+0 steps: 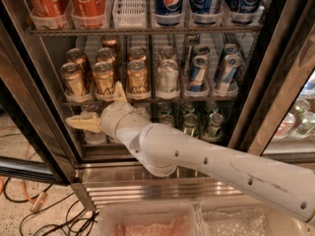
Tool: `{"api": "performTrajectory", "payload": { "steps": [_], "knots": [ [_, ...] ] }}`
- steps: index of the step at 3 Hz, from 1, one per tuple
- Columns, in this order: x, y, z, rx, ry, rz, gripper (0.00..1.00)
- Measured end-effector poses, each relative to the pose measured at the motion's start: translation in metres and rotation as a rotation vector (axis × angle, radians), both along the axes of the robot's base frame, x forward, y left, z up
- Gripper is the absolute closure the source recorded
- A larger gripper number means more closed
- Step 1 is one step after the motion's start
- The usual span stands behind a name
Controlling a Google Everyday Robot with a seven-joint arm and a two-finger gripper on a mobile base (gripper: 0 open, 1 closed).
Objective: Pick orange can from middle shelf of fridge
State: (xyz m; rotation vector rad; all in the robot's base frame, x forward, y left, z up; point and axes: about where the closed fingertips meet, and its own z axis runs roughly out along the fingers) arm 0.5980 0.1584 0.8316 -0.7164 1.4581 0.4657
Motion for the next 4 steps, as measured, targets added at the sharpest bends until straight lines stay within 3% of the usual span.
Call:
{"api": "performTrajectory", "payload": {
  "steps": [1, 2, 4],
  "knots": [
    [0.008, -0.008, 0.000, -0.006, -0.004, -0.028, 0.00],
    [0.013, -0.013, -0.002, -0.009, -0.007, -0.050, 0.16],
    [0.029, -0.012, -0.002, 0.019, -0.023, -0.095, 0.25]
  ]
}}
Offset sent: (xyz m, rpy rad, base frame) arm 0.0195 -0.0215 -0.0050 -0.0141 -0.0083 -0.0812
